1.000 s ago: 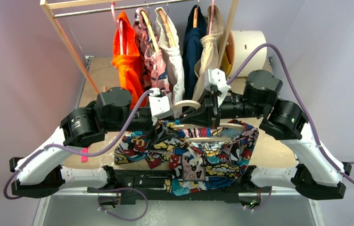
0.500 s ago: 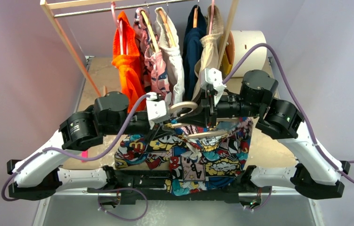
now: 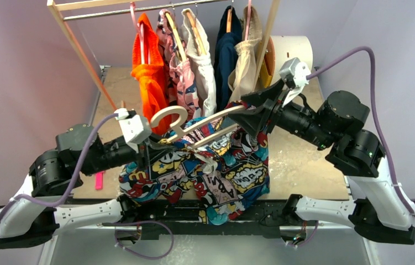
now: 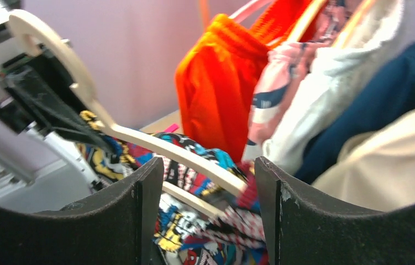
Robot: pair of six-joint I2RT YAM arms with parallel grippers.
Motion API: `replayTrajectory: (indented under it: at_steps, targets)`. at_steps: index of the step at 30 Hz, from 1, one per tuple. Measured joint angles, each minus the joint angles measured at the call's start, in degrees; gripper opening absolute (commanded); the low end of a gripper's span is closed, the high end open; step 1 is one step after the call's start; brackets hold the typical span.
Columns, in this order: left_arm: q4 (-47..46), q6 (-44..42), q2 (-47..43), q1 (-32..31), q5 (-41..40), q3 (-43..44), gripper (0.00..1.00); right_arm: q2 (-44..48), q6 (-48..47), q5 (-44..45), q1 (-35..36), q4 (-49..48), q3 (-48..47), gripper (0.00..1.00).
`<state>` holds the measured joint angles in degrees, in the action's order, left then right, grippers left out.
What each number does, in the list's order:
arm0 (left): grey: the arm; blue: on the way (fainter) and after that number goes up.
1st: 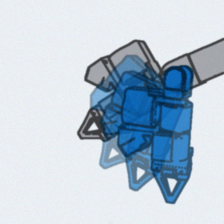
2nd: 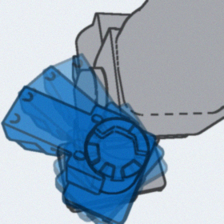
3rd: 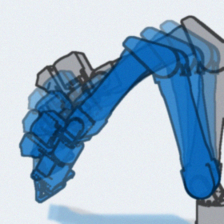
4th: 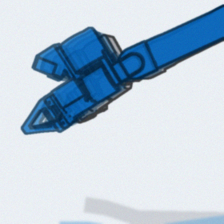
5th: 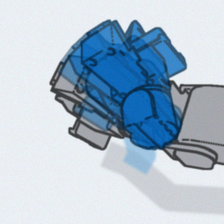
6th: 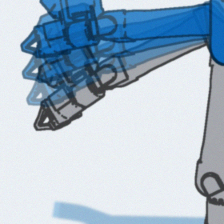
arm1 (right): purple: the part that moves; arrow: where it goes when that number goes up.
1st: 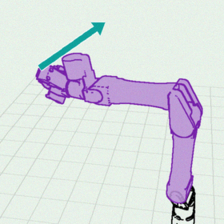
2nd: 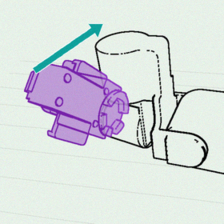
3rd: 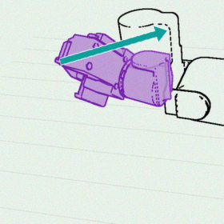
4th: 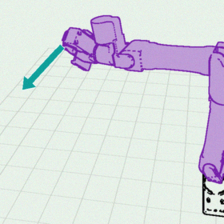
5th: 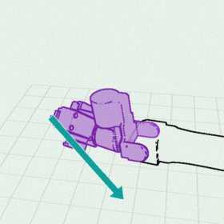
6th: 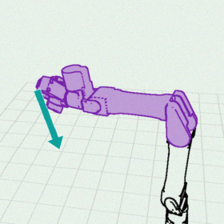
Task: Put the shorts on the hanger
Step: Hang the shorts on the hanger.
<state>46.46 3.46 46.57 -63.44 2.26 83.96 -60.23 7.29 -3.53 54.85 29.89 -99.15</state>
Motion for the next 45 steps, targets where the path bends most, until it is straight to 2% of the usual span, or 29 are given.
replayTrajectory:
  at_steps: [7, 15, 19, 22, 24, 25, 32, 45]
  targets:
    - [0.26, 0.9, -1.49, 0.0, -2.82, -0.15, 0.0, 0.13, 2.47, 9.55, 0.0, 1.62, -0.07, 0.59]
    - [2.03, 1.73, -1.27, 0.0, -4.07, -0.33, 0.0, -3.17, 3.21, 14.86, 0.0, 3.56, -0.31, 0.44]
    - [2.4, 1.92, -1.29, 0.0, -4.52, -0.35, 0.0, -4.02, 3.15, 17.31, 0.0, 4.26, -0.92, 0.3]
    - [2.45, 1.95, -1.29, 0.0, -5.07, -0.37, 0.0, -4.26, 3.04, 17.97, 0.0, 4.39, -1.22, 0.16]
    - [2.47, 1.95, -1.29, 0.0, -5.33, -0.46, 0.0, -4.28, 2.93, 18.05, 0.0, 4.55, -1.4, 0.02]
    - [2.49, 1.95, -1.29, 0.0, -5.42, -0.48, 0.0, -4.31, 2.82, 18.03, 0.0, 4.57, -1.51, 0.0]
    - [2.08, 1.97, -1.2, 0.0, -5.46, -0.5, 0.0, -5.2, 3.02, 15.56, -0.04, 4.61, -3.19, 0.0]
    - [-2.69, 1.88, 4.33, 0.0, -3.45, -1.03, 0.0, -10.1, 7.39, -3.48, -0.17, -1.27, -5.9, 0.0]
